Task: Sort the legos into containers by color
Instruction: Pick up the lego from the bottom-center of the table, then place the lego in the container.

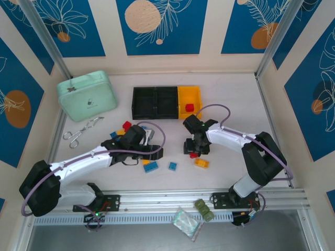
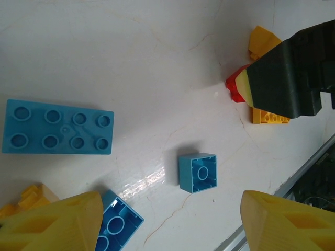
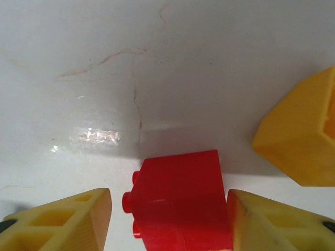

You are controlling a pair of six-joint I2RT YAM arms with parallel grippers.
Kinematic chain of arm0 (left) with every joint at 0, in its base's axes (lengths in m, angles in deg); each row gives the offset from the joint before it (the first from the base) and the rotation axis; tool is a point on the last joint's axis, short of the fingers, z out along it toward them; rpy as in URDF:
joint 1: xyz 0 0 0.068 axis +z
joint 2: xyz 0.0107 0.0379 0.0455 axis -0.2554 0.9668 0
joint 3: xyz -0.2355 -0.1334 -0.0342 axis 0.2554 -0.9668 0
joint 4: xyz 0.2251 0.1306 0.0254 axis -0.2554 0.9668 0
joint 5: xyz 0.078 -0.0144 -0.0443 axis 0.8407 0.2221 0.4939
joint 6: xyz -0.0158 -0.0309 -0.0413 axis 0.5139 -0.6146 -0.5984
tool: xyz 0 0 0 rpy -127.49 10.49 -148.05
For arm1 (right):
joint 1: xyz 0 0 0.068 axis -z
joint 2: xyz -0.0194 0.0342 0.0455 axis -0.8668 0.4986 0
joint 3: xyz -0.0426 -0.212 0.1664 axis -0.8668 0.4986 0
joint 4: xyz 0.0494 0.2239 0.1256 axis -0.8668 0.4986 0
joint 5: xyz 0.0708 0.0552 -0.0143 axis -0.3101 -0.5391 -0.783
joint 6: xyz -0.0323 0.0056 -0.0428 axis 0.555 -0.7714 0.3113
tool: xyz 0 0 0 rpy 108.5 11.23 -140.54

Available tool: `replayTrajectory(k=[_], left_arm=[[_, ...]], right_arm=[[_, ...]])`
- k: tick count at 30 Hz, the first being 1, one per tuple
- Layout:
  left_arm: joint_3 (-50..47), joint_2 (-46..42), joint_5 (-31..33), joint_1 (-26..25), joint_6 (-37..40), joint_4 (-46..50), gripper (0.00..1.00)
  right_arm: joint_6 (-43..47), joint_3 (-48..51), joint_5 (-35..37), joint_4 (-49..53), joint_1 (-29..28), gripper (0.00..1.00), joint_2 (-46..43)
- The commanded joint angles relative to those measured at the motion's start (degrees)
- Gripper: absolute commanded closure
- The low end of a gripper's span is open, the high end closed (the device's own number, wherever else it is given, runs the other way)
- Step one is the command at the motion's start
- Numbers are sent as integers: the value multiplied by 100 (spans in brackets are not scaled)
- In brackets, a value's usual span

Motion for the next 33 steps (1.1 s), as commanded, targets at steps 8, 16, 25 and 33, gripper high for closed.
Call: replayTrajectory(k=[8, 16, 25, 33], left_arm=[[-184, -177, 153, -58, -128, -169, 30], [-198, -327, 348, -61, -181, -117, 30], [-8, -426, 718, -58, -235, -6, 29], [25, -486, 896, -64, -248, 199, 29]], right_arm=[[-51, -243, 242, 145, -240, 62, 380], [203, -1060, 179, 442, -83, 67, 177], [582, -3063, 131, 769, 639, 66, 983], [610, -5304, 354, 1404, 1185, 65, 2528]])
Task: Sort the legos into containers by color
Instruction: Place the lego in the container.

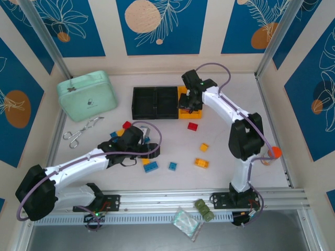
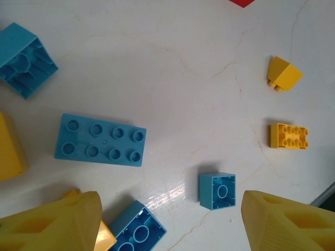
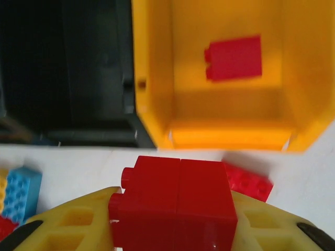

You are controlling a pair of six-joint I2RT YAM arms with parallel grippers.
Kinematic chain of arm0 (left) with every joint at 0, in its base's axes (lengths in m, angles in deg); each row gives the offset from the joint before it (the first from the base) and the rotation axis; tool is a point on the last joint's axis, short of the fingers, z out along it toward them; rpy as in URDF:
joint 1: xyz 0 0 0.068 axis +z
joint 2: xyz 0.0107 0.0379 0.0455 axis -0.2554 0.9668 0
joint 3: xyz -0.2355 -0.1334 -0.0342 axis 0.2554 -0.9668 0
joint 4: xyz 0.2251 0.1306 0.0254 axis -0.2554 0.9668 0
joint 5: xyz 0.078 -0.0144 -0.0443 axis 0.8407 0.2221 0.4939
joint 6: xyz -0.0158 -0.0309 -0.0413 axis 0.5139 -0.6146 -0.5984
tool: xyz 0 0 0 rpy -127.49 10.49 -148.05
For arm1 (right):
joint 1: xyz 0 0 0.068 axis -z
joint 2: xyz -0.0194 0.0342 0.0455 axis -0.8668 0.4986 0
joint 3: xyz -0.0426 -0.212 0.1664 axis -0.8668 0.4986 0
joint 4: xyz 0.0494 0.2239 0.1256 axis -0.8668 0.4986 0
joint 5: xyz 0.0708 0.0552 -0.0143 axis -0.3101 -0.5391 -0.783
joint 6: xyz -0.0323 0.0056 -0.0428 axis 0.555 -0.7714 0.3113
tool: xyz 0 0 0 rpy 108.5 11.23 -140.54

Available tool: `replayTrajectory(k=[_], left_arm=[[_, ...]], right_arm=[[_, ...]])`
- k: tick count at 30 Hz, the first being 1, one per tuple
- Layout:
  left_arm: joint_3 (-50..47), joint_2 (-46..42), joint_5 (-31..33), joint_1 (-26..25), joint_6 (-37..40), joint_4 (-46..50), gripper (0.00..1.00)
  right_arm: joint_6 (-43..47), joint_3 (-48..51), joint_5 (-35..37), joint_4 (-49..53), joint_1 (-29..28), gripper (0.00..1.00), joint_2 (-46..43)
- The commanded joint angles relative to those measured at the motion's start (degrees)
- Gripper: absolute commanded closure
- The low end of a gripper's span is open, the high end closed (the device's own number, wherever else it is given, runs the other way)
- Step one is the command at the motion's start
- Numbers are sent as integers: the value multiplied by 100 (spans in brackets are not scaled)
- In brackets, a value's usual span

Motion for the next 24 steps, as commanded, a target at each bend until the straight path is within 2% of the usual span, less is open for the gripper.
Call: replayTrajectory(k=[1, 8, 15, 21, 24], left_arm=[[143, -158, 183, -62, -106, 178, 29], [162, -57, 185, -49, -90, 207, 29], [261, 127, 167, -47, -18, 244, 29], [261, 151, 172, -43, 7, 284, 29], [261, 158, 174, -46, 16, 294, 29]], right_arm=[[71, -754, 173, 556, 140, 65, 492], [-24, -1952, 147, 854, 470, 64, 1506], [-14, -3081, 245, 1284, 528, 61, 2406], [-40, -3562, 289, 1451, 541, 58, 2805], [-51, -3657, 312, 1495, 544, 53, 2859]])
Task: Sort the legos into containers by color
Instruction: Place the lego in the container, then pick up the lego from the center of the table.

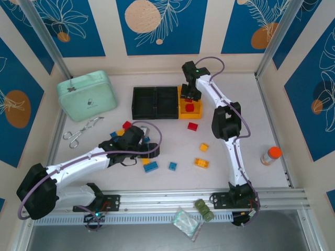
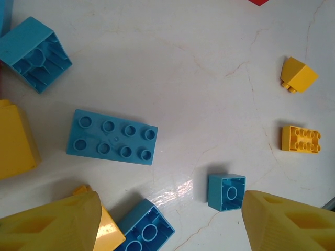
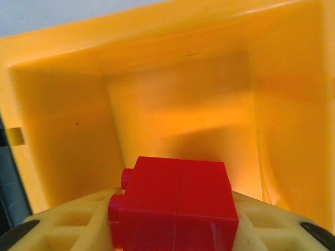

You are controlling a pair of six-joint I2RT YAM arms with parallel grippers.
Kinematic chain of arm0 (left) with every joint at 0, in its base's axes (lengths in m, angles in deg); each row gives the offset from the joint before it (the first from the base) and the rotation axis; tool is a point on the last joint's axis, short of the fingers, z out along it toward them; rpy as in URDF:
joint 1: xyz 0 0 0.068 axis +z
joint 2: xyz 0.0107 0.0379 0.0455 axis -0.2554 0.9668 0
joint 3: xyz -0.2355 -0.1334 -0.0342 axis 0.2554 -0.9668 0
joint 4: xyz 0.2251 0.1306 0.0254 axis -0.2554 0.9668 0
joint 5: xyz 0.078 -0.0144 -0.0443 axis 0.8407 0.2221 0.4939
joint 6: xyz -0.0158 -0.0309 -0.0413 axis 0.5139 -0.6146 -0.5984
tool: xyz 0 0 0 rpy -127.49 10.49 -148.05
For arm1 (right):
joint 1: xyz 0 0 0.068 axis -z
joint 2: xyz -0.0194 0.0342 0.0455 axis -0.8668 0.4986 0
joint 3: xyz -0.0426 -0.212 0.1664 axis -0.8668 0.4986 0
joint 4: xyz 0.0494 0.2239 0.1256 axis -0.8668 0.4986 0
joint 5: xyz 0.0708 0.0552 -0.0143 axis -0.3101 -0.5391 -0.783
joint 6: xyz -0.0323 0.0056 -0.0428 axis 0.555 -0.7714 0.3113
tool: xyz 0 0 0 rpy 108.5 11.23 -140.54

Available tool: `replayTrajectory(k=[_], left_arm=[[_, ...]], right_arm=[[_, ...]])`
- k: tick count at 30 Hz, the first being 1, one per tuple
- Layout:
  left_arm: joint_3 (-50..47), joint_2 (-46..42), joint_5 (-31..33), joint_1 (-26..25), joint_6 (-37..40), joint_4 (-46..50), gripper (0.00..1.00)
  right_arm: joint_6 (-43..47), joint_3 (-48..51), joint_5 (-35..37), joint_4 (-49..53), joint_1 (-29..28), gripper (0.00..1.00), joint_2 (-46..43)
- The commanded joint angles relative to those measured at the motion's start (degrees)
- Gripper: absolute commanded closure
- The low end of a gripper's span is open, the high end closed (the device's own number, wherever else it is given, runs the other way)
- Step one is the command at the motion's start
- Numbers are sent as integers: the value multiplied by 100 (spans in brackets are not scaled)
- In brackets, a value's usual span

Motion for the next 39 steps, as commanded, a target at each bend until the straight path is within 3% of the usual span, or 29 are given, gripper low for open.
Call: replayTrajectory(k=[1, 7, 11, 18, 27, 39], left_arm=[[174, 50, 59, -45, 99, 139, 29], [160, 44, 111, -45, 79, 143, 29], [156, -74, 209, -46, -4, 256, 29], [292, -467, 860, 29, -227, 1316, 29], [452, -845, 1333, 355, -252, 2288, 30], [840, 300, 1368, 600, 342, 2324, 36]], right_arm=[[-32, -258, 90, 265, 2, 51, 64], [18, -235, 211, 274, -60, 42, -115], [56, 83, 256, 142, -128, 43, -571], [125, 2280, 23, -898, -345, 44, -2488], [148, 5473, -1021, -2158, -695, 45, -4910], [-229, 8353, -2082, -3183, -1376, 45, -7078]])
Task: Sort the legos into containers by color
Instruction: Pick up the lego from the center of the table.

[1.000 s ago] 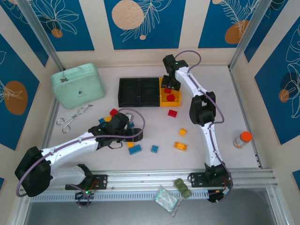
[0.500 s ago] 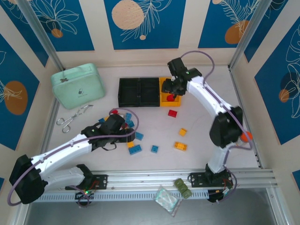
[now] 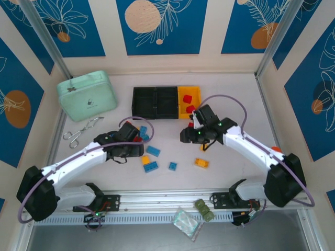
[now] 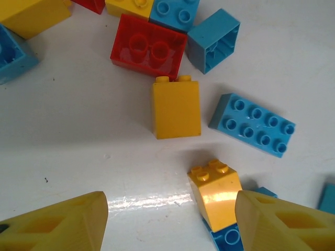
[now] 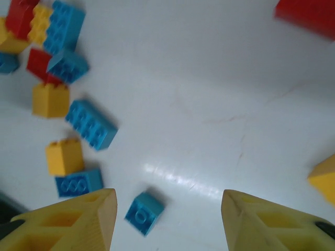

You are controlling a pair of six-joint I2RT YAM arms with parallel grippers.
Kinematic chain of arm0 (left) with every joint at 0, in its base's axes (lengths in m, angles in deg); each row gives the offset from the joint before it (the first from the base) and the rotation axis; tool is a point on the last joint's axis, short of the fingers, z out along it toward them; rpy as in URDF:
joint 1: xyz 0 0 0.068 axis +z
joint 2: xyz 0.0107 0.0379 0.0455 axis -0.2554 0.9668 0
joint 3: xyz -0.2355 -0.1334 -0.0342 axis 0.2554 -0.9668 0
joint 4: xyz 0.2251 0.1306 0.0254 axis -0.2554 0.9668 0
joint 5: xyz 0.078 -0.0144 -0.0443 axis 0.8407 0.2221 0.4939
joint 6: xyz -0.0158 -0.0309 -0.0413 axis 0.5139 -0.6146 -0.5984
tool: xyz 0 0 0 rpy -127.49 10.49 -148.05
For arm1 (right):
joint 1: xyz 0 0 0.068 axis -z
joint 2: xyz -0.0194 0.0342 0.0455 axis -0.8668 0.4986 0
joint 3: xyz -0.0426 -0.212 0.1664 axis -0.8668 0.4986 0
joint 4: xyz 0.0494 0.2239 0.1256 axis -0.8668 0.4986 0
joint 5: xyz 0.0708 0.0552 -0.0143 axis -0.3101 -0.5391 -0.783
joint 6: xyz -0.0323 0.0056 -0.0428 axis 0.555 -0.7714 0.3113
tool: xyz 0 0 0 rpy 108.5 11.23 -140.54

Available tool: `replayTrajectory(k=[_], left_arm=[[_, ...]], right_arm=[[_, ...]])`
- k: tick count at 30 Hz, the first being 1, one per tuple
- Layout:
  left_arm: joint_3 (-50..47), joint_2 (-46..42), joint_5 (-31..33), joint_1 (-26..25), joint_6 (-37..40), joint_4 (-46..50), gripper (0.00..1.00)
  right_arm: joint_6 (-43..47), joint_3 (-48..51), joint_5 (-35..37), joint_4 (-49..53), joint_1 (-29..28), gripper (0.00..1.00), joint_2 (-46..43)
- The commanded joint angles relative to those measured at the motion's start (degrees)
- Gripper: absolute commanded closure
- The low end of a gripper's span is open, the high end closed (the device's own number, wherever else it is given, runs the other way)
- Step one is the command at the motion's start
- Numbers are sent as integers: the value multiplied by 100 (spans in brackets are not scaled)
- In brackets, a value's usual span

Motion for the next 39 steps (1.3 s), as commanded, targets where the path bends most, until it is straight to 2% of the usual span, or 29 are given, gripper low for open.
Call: replayTrajectory(k=[1, 7, 16, 21, 26, 28, 33, 39], left_arm=[[230, 355, 147, 50, 289, 42, 36], [530, 1139, 338, 50, 517, -56, 37], [614, 1854, 585, 50, 675, -556, 37], [640, 2092, 595, 64, 746, -706, 48], [658, 2066, 655, 75, 834, -647, 66], [680, 2008, 666, 76, 861, -567, 69], [812, 1662, 559, 74, 896, -283, 72], [1342, 1531, 47, 70, 963, -138, 73]], right_arm=[[-253, 401, -556, -492, -90, 45, -501], [-461, 770, -490, -527, -252, 45, -764], [-610, 814, -511, -730, -454, 45, -557], [-649, 771, -405, -699, -562, 46, -391], [-653, 762, -370, -660, -581, 46, -395], [-649, 753, -360, -640, -581, 46, -413], [-623, 715, -442, -613, -581, 46, -454], [-635, 812, -410, -716, -572, 46, -638]])
